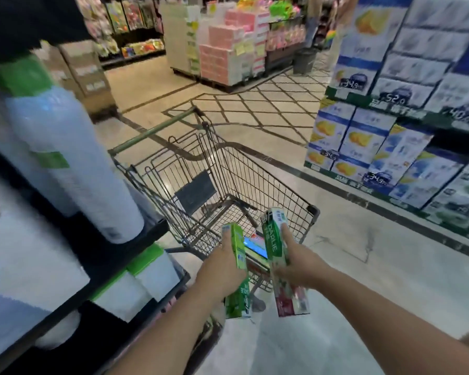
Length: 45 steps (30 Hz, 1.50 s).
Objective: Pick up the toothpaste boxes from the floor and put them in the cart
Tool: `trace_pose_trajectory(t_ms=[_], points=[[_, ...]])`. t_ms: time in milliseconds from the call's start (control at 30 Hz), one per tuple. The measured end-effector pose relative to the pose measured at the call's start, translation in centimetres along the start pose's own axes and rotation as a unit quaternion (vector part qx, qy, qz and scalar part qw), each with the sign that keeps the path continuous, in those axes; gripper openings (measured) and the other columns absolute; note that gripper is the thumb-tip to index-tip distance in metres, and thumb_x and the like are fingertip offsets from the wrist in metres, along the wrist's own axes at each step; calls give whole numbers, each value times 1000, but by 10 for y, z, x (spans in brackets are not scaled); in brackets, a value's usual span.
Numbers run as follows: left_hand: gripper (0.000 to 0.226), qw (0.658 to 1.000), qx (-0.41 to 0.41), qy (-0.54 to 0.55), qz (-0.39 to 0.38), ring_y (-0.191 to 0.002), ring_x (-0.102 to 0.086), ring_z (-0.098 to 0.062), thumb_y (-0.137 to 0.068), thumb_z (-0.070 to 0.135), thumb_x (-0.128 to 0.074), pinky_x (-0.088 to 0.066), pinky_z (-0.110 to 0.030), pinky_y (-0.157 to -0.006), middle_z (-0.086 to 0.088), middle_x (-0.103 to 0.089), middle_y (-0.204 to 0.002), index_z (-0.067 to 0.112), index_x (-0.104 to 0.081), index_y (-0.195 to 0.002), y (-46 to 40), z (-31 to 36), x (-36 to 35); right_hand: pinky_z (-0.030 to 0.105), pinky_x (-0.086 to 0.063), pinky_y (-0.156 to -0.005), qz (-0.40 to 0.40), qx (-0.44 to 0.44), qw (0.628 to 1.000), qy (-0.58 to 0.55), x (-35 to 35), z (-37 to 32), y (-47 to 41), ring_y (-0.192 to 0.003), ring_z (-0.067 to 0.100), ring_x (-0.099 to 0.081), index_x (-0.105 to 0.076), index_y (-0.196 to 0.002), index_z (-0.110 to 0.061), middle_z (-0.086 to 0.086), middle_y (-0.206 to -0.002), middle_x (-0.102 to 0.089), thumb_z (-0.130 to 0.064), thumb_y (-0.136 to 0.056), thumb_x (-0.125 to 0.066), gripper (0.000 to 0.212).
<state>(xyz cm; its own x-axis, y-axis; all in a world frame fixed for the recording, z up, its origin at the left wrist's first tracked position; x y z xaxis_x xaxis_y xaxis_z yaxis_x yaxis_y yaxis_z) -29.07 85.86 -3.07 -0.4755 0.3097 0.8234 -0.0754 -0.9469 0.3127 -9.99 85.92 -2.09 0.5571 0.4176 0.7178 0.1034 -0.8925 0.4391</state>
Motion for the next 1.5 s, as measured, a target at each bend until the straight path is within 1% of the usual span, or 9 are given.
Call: trace_pose_trajectory(t_ms=[200, 433, 567, 633, 733, 1067, 1233, 1400, 1500], points=[[115, 1000, -3, 7, -24, -83, -64, -23, -81, 33, -67, -58, -40, -74, -8, -61, -108, 30, 25, -150, -72, 29, -1, 42, -60, -73, 18, -31, 999, 21, 36, 16, -60, -83, 23, -69, 26, -148, -34, 17, -114, -65, -26, -83, -67, 114], [114, 998, 37, 36, -44, -70, -61, -16, -84, 30, -68, -49, -30, -54, -1, -61, -89, 27, 26, -150, -151, 39, -17, 43, -61, -70, -20, -17, 999, 21, 59, 46, -154, -78, 22, -70, 28, -147, -35, 16, -112, -66, -24, -82, -69, 117], [117, 992, 103, 63, -32, -77, -64, -19, -79, 35, -70, -56, -37, -68, -2, -64, -98, 34, 24, -149, -213, 38, -41, 41, -61, -67, -59, 5, 996, 63, 83, 64, -224, -73, 22, -68, 23, -150, -33, 11, -99, -65, -20, -83, -66, 113], [121, 986, 141, 78, -29, -86, -65, -24, -76, 37, -72, -56, -42, -77, -8, -61, -116, 39, 25, -147, -236, 40, -54, 37, -58, -60, -76, 6, 993, 94, 91, 75, -257, -69, 19, -64, 21, -151, -34, 8, -95, -60, -21, -83, -66, 111], [119, 973, 181, 140, -41, -80, -67, -20, -80, 27, -75, -59, -39, -71, -7, -62, -113, 44, 23, -146, -266, 44, -78, 27, -42, -46, -101, 30, 983, 150, 90, 91, -303, -61, 14, -54, 20, -152, -32, 7, -93, -53, -25, -90, -59, 101], [115, 935, 280, 218, -19, -72, -67, -16, -86, 31, -72, -60, -40, -66, -4, -65, -107, 39, 24, -148, -357, 17, -197, 38, -58, -69, -148, 39, 966, 209, -2, 155, -424, -81, 22, -65, 30, -141, -49, 22, -140, -42, -18, -93, -57, 105], [101, 939, 294, 175, -47, -67, -64, -20, -92, 28, -65, -50, -30, -50, -22, -52, -131, 42, 17, -150, -378, -2, -252, 41, -57, -72, -184, 54, 940, 283, -62, 186, -454, -88, 29, -65, 32, -141, -45, 23, -142, -40, -20, -91, -60, 108], [91, 937, 317, 135, -65, -91, -67, -33, -94, 30, -60, -57, -39, -69, -26, -33, -148, 40, 10, -152, -386, -14, -288, 35, -42, -64, -240, 68, 917, 311, -91, 198, -460, -90, 32, -62, 24, -150, -33, 21, -136, -42, -21, -94, -53, 96], [85, 941, 305, 122, -80, -104, -65, -33, -96, 37, -56, -54, -38, -73, -28, -13, -157, 37, 7, -153, -389, -12, -298, 34, -39, -61, -231, 66, 912, 331, -103, 205, -462, -75, 28, -54, 25, -150, -30, 16, -132, -43, -17, -94, -52, 96]])
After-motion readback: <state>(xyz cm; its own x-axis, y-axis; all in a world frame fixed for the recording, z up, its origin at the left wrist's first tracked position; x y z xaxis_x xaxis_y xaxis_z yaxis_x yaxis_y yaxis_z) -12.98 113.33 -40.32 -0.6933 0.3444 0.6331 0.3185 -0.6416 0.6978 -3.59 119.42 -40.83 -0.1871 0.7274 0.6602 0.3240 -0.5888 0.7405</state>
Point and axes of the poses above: each hand's wrist, its own y-axis away from the middle knuckle, its own x-axis out of the back of the hand, z = x × y, the point moved 5 cm from there along -y, towards the middle knuckle
